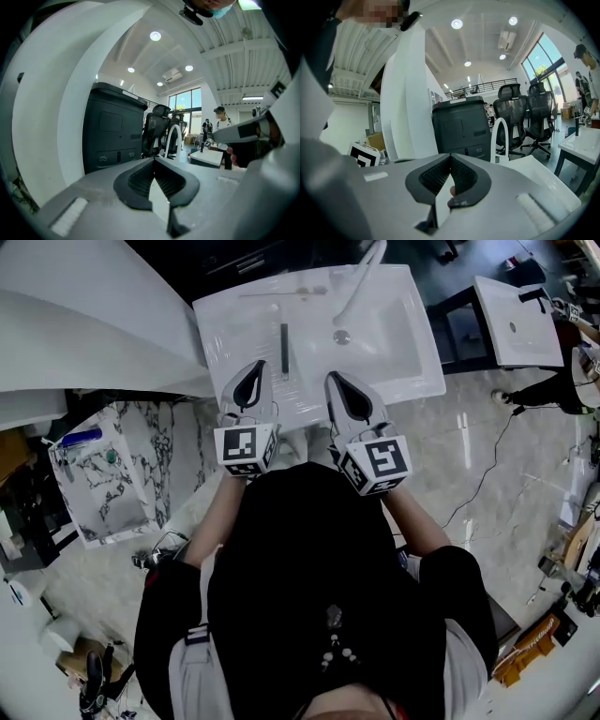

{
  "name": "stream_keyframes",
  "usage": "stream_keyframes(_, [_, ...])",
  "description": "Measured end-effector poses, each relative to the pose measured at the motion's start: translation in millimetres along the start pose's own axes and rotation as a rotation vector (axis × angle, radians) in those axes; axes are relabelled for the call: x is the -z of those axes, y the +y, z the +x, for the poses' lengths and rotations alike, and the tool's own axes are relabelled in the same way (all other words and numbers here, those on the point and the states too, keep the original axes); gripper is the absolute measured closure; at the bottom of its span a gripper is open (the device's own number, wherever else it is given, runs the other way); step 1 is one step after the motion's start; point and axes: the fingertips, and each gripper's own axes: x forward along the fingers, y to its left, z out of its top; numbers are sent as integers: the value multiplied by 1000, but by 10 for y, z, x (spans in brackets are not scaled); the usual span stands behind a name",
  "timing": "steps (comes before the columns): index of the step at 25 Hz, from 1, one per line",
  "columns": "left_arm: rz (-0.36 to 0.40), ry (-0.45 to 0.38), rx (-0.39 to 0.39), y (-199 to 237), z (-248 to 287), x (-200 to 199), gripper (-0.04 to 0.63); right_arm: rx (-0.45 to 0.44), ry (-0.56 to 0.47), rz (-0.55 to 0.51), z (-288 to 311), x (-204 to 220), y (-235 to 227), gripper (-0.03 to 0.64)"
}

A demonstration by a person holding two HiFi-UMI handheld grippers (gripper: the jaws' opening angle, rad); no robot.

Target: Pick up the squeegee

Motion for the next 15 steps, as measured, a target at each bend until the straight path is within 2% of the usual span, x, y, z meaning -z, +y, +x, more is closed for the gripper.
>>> stream_keyframes(9, [-24, 62, -86, 129, 467, 170, 594, -104, 61, -2, 422, -19, -218, 615])
stream_keyframes(15, [-34, 95, -183, 245, 728, 296, 594, -153, 80, 3, 601, -82, -416, 615])
